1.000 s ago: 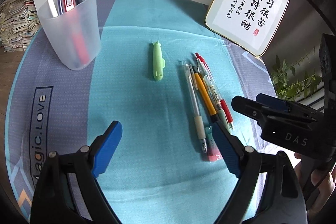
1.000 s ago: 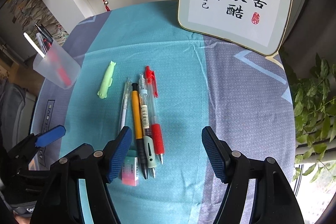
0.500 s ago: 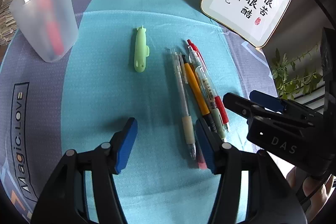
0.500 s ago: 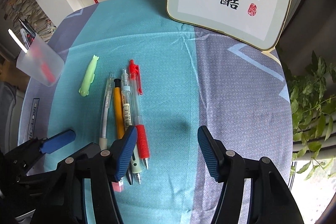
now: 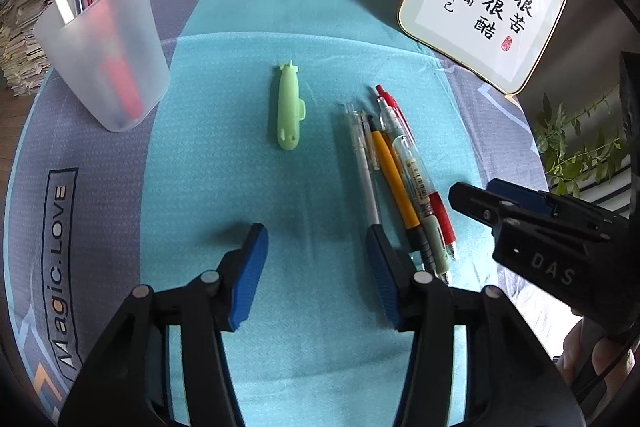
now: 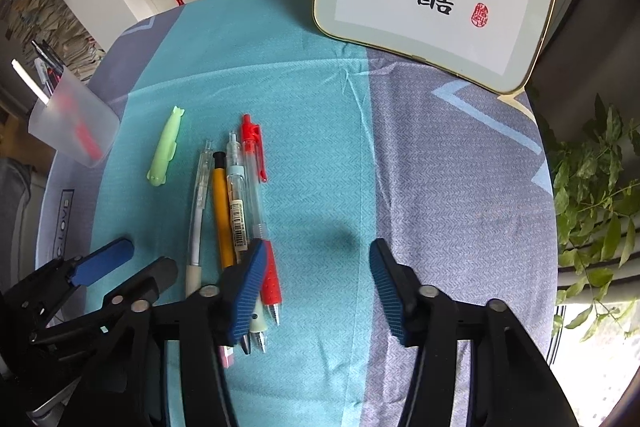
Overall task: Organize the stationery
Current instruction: 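Close the right tool on the red-clipped pen while the left tool lowers onto the clear pen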
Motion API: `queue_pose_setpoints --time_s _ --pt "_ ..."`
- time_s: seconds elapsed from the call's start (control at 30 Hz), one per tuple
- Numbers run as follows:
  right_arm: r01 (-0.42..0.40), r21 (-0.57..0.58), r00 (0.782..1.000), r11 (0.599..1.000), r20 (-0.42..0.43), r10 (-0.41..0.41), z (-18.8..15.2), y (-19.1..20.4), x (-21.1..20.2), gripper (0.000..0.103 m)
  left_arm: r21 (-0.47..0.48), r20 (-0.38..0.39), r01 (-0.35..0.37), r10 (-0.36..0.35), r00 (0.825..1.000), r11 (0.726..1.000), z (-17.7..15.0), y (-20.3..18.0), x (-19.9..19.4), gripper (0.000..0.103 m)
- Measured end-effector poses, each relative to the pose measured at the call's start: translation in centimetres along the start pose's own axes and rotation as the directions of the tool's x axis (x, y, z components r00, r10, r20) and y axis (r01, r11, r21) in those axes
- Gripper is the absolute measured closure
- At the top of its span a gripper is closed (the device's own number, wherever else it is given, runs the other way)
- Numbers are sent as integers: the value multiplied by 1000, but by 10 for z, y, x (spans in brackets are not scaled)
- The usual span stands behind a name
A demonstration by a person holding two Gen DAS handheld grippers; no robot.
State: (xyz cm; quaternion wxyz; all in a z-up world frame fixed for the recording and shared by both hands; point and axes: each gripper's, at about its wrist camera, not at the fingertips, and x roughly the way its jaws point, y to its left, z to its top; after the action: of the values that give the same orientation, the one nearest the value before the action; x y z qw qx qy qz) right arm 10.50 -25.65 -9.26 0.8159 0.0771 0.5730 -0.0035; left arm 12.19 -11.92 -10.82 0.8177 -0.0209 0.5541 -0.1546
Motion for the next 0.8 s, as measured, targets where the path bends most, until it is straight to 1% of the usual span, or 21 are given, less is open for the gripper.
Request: queue_pose_setpoints --time_s 0.07,0.13,0.2,0.23,0.27,0.3,0.43,0.47,0.53,0.57,0.6,0.7,0.8 --pt "-38 27 999 999 -12 39 2 -3 4 62 25 -2 -4 4 1000 1000 -2 -2 1 75" --pt "-53 40 998 998 -15 54 7 -4 6 62 33 -15 7 -6 1000 999 -5 -4 4 75" --pt "-56 38 998 998 -13 57 10 -1 6 62 24 -2 8 -8 1000 1000 -6 -5 3 74" --pt "-56 31 998 998 -17 57 12 2 6 62 12 -10 21 -21 1000 1000 -6 -6 4 74" --pt "-56 22 998 998 -21 56 13 5 6 62 0 -13 28 -28 1000 1000 -5 -6 5 71" --pt "-52 12 998 999 -23 53 14 9 6 62 -6 -14 25 -26 1000 1000 -4 -8 5 70" --pt "0 -15 1000 1000 -28 -1 21 19 13 62 10 -8 3 -3 1000 1000 -3 -16 6 69" --pt "3 -16 1000 1000 -27 -4 22 20 14 62 14 -5 -5 5 1000 1000 -4 -17 6 67" --pt "7 -20 1000 1000 -27 -8 26 22 16 62 17 4 -34 34 999 999 -4 -16 6 58" --pt "6 -22 1000 1000 -29 -6 28 22 17 62 18 14 -60 59 998 998 -5 -16 6 49" --pt "1 -22 1000 1000 -31 -1 29 23 18 62 21 26 -79 78 997 997 -7 -16 6 44" --pt "-8 -27 999 1000 -37 7 32 23 22 62 37 58 -103 101 993 994 -11 -17 5 41" --pt "-2 -41 999 999 -34 1 32 26 24 62 77 73 -134 128 989 988 -10 -20 5 36"
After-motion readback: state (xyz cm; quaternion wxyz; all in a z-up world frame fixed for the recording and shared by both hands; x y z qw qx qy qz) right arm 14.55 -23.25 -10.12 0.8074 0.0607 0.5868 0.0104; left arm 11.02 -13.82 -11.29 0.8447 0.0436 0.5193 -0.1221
